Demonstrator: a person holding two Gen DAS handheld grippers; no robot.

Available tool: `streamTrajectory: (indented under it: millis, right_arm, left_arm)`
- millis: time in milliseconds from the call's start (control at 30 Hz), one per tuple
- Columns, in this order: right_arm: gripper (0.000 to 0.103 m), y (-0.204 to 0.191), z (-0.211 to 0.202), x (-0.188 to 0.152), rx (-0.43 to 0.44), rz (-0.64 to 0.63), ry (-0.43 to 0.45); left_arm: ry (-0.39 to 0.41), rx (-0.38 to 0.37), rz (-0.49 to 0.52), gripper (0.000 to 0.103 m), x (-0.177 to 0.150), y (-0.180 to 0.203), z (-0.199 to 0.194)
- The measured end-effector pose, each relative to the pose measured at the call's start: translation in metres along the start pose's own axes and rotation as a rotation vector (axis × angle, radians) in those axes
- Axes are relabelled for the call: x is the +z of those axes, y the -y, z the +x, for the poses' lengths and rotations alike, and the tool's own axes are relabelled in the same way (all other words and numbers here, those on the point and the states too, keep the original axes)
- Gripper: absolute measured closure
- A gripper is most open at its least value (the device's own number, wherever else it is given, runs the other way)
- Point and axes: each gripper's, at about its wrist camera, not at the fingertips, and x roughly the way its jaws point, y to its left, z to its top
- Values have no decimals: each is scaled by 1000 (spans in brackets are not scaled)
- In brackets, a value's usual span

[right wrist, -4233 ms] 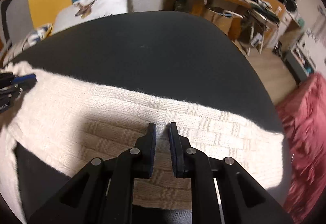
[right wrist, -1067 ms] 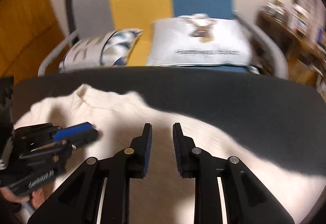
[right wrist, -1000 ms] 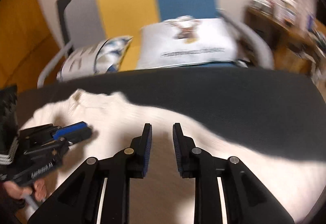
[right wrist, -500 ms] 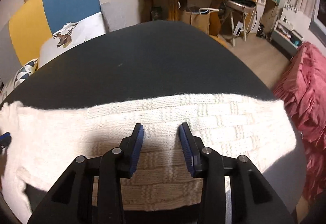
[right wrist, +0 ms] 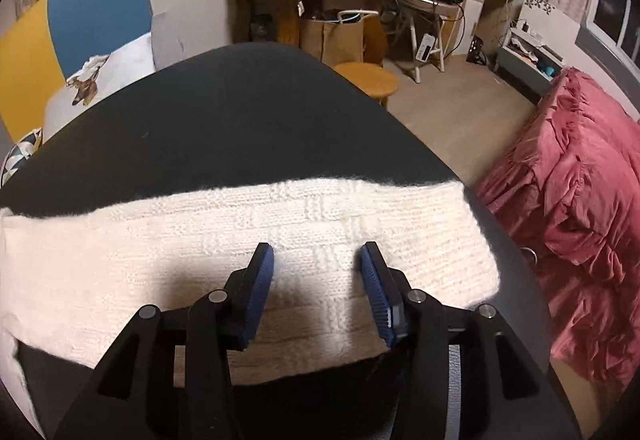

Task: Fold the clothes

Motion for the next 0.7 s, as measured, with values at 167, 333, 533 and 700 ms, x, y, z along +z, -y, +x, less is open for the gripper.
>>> streamTrajectory:
  millis: [167, 333, 533, 700]
  right_arm:
    - [54, -44, -18, -8, 37, -95, 18]
    - [52, -98, -39, -17, 86, -207, 38]
    - [52, -151, -35, -27, 91, -308, 0]
    - [52, -153, -19, -33, 57, -303, -29]
  left_arm:
    - [55, 9, -59, 88, -13, -16, -46]
    - [47, 69, -75, 87, -45, -31, -68]
    - [5, 111, -87, 87, -74, -47, -59]
    - [32, 92, -150, 87, -74, -54, -79]
